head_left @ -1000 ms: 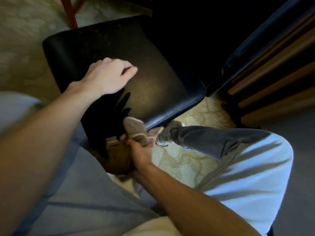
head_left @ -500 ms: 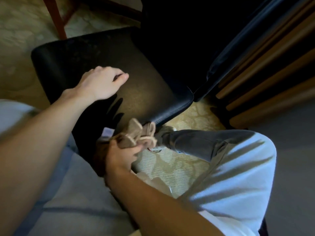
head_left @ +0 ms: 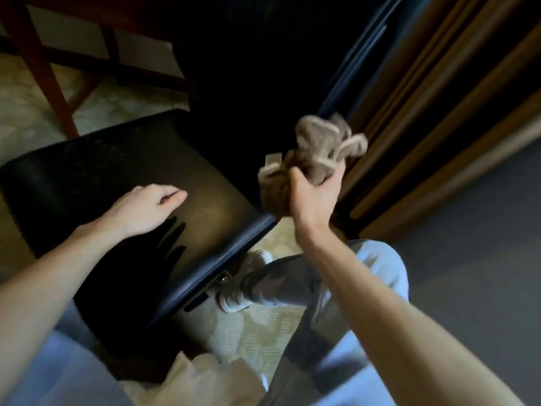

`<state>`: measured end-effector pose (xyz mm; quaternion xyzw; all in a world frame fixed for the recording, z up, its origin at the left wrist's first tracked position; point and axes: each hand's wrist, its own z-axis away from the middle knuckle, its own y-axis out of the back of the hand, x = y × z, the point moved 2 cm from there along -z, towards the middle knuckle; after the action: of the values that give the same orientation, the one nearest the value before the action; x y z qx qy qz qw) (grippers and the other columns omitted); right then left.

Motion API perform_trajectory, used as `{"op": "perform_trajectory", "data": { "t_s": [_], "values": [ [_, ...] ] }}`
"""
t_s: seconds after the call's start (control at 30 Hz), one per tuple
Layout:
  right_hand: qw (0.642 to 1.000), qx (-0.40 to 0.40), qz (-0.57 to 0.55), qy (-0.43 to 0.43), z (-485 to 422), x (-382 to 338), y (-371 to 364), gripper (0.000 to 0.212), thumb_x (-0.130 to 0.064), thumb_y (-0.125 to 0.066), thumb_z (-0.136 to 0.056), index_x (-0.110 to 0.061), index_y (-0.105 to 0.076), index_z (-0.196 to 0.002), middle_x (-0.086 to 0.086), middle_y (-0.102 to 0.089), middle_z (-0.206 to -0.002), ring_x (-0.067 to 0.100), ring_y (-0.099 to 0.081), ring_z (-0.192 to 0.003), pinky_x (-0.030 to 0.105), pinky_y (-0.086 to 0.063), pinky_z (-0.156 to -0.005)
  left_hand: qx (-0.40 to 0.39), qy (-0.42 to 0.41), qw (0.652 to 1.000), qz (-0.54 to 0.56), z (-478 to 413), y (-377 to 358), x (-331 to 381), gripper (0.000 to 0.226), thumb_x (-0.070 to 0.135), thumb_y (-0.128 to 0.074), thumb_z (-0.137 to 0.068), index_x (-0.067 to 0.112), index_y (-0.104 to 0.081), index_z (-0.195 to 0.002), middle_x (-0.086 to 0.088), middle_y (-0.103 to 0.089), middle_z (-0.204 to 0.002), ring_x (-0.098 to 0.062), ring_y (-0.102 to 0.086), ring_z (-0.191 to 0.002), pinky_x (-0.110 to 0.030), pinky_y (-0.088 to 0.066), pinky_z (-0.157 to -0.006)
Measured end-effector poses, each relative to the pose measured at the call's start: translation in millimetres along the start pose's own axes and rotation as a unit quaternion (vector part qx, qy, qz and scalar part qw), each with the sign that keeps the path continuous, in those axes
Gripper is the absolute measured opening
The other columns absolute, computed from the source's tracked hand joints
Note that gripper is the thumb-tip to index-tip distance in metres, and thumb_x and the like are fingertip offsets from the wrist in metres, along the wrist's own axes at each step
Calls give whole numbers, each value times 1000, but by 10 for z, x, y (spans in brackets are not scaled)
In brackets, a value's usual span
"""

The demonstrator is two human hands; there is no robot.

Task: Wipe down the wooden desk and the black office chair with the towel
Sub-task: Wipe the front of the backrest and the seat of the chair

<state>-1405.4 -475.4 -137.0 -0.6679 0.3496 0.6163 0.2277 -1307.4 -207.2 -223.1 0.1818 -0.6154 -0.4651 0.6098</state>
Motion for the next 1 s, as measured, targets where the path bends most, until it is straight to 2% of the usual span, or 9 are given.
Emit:
{"op": "perform_trajectory", "data": {
  "t_s": [0.17, 0.23, 0.37, 0.43, 0.63, 0.73, 0.83, 0.93, 1.0],
  "values": [
    [982, -29, 65, 177, -698, -607, 152, 88, -30, -72, -74, -27, -30, -153, -19, -42, -141, -7, -38, -128, 1, -24, -95, -19, 34, 998, 56, -34, -126, -115, 41, 54, -47, -102, 30, -72, -124, 0, -73, -124, -26, -61, -126, -39, -44, -105],
    [975, -27, 111, 192, -920, -671, 80, 103, -33, -72, -73, -22, -18, -160, -1, -32, -156, 10, -31, -139, 9, -26, -96, -18, 50, 996, 69, -46, -131, -192, 41, 54, -48, -101, 31, -71, -126, 0, -71, -127, -26, -59, -129, -40, -42, -108],
    [960, 36, 198, 194, -959, -424, -211, 105, -35, -74, -69, -31, -17, -157, 3, -25, -160, 25, -32, -140, 42, -44, -93, -9, 78, 991, 108, -137, -112, -248, 43, 53, -49, -102, 32, -64, -137, 3, -67, -135, -22, -55, -134, -40, -39, -113],
    [960, 40, 236, 148, -786, -31, -351, 102, -29, -75, -67, -28, -19, -153, 4, -28, -156, 29, -34, -136, 47, -47, -92, -11, 82, 989, 119, -186, -128, -265, 42, 54, -48, -102, 34, -63, -137, 3, -67, -133, -21, -57, -132, -40, -39, -113],
    [948, -171, 254, -87, -513, 1182, -259, 64, -31, -70, -79, -23, -45, -138, 6, -57, -134, 32, -57, -122, 39, -49, -97, -18, 103, 988, 114, -288, -144, -413, 42, 55, -50, -101, 35, -65, -134, 10, -67, -132, -16, -57, -130, -34, -40, -104],
    [972, -80, 210, -71, -520, 1117, -76, 57, -32, -64, -76, -36, -51, -132, -6, -65, -124, 23, -63, -113, 33, -48, -92, -5, 93, 989, 119, -293, -174, -412, 39, 55, -51, -101, 36, -67, -131, 12, -68, -129, -15, -59, -127, -32, -41, -103],
    [992, 43, 122, 10, -554, 668, 81, 69, -31, -62, -70, -39, -45, -136, -11, -56, -127, 10, -57, -113, 25, -41, -91, -4, 68, 990, 120, -255, -215, -342, 36, 51, -53, -101, 35, -69, -129, 13, -69, -124, -14, -59, -126, -30, -41, -102],
    [971, 98, 105, 192, -745, 102, 206, 87, -22, -66, -68, -15, -39, -151, 10, -43, -150, 19, -42, -135, -3, -21, -97, 4, 50, 991, 123, -278, -189, -246, 23, 48, -54, -102, 44, -68, -120, 14, -70, -123, -10, -58, -122, -28, -40, -102],
    [949, 98, 119, 274, -921, -205, 193, 92, -24, -69, -72, -8, -33, -155, 19, -32, -157, 26, -32, -144, -6, -13, -100, 11, 42, 991, 127, -308, -194, -209, 17, 48, -53, -102, 48, -66, -113, 14, -70, -122, -9, -58, -120, -29, -40, -103]
  ]
}}
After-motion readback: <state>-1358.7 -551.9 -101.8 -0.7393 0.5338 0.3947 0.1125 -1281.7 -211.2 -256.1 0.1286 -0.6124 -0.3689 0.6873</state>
